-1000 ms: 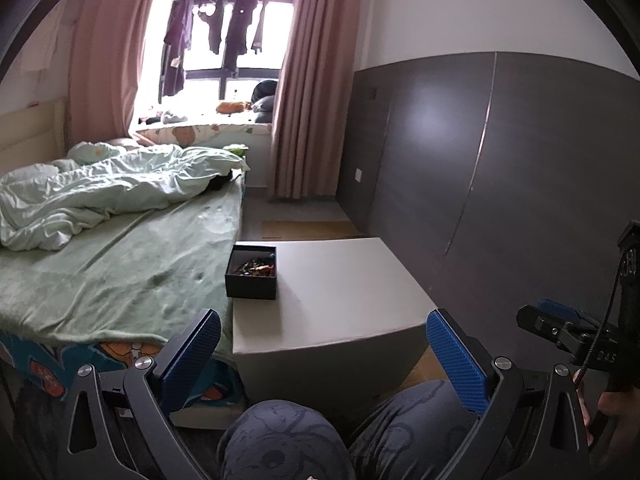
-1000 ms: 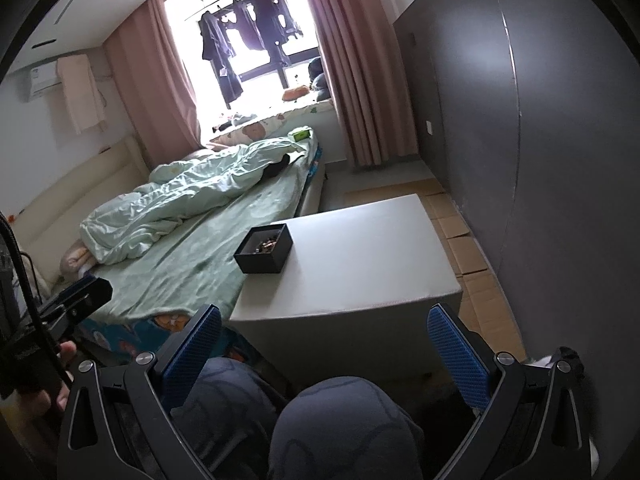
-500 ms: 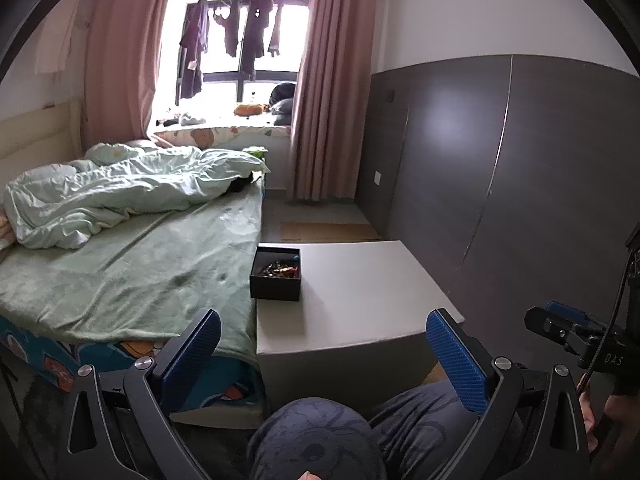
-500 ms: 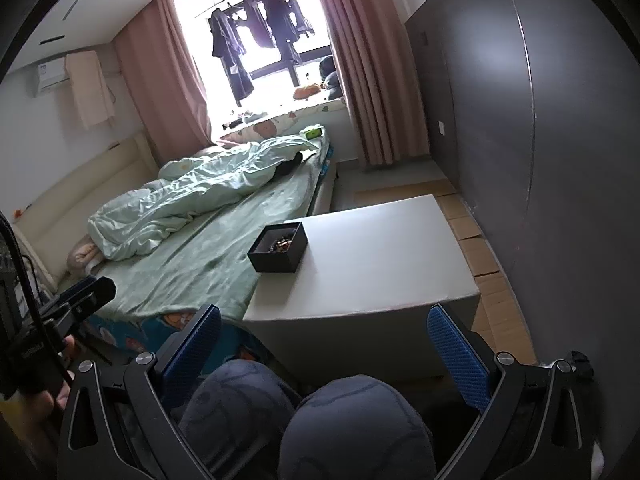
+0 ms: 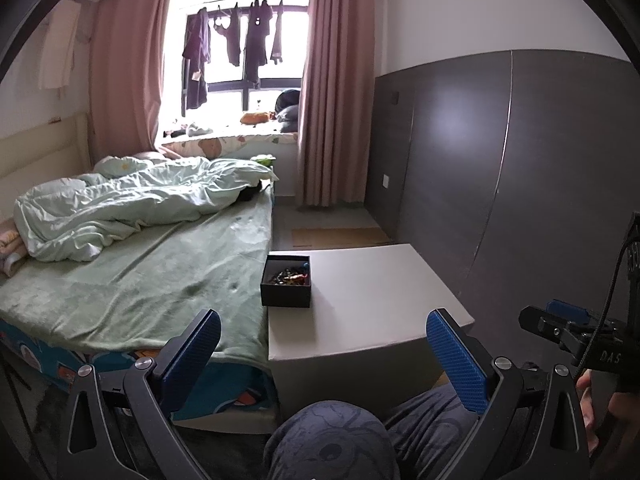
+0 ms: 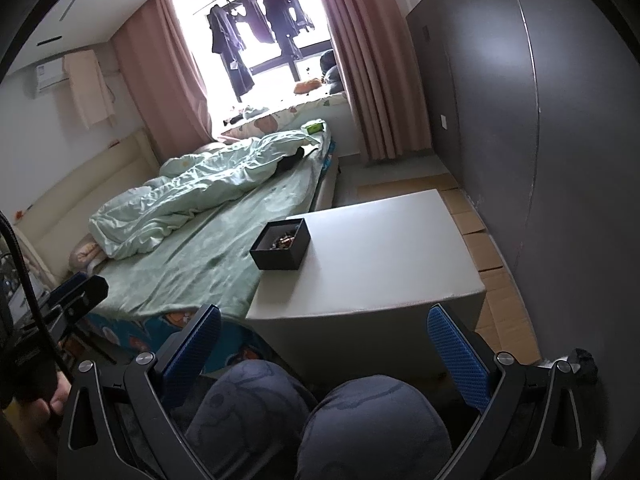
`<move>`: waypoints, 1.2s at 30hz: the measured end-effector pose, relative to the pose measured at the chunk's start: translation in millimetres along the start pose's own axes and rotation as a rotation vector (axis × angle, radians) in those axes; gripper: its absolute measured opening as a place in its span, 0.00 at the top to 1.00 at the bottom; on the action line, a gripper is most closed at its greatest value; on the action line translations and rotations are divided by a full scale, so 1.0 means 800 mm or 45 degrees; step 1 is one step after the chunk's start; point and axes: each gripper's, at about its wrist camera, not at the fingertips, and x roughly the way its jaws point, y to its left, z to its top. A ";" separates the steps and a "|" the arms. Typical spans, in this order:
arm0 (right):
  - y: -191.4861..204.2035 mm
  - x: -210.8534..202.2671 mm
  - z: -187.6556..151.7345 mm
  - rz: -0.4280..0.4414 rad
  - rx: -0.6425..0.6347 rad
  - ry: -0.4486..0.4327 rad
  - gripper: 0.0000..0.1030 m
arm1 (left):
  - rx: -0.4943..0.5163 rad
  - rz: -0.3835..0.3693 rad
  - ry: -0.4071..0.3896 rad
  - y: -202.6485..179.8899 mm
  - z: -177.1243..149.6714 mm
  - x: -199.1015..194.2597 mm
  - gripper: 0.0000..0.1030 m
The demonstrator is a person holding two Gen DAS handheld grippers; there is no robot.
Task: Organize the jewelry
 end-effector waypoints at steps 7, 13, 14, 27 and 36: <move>0.006 0.006 0.001 0.005 -0.011 0.011 0.00 | 0.000 0.009 0.006 0.002 0.000 -0.002 0.00; 0.008 0.006 0.002 0.005 -0.013 0.003 0.00 | -0.011 0.020 0.007 0.007 0.004 -0.003 0.00; 0.009 0.006 0.002 0.006 -0.015 -0.005 0.00 | -0.016 0.023 0.006 0.008 0.004 -0.003 0.00; 0.004 0.013 -0.001 -0.013 -0.023 -0.003 0.00 | -0.040 0.061 0.018 0.016 -0.002 0.003 0.00; 0.003 0.017 0.002 -0.002 -0.024 0.009 0.00 | -0.023 0.061 0.022 0.015 -0.004 0.005 0.00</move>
